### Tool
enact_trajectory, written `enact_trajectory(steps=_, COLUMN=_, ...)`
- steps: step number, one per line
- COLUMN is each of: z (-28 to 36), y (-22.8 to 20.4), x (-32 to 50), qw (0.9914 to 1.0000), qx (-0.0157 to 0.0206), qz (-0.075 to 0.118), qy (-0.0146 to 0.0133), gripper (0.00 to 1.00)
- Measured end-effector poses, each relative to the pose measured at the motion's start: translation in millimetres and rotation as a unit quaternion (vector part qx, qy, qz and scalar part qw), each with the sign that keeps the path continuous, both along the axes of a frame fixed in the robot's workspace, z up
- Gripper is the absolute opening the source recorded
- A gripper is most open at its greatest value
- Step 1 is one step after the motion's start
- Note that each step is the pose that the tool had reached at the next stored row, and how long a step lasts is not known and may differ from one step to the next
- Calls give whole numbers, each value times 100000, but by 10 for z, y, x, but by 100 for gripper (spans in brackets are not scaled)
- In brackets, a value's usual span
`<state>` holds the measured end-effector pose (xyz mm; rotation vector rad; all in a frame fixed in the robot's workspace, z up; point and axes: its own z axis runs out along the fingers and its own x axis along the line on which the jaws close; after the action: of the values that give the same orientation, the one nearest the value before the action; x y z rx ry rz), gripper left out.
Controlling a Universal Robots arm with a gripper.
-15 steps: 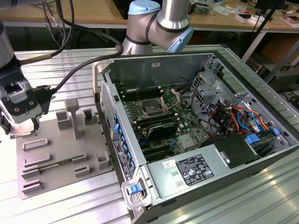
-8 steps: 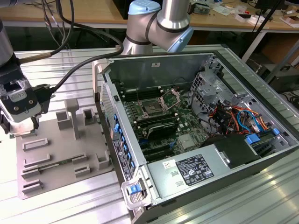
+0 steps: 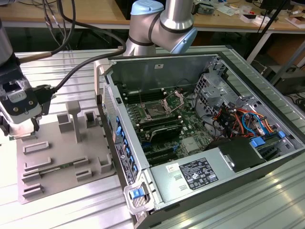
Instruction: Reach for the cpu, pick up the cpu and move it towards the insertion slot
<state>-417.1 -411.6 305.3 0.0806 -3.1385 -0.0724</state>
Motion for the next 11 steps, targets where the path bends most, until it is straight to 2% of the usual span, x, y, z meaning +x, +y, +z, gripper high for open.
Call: enact_trajectory(steps=11, z=65, y=0, x=0, qw=100000, qx=4, qz=-2, qy=-3, gripper=55)
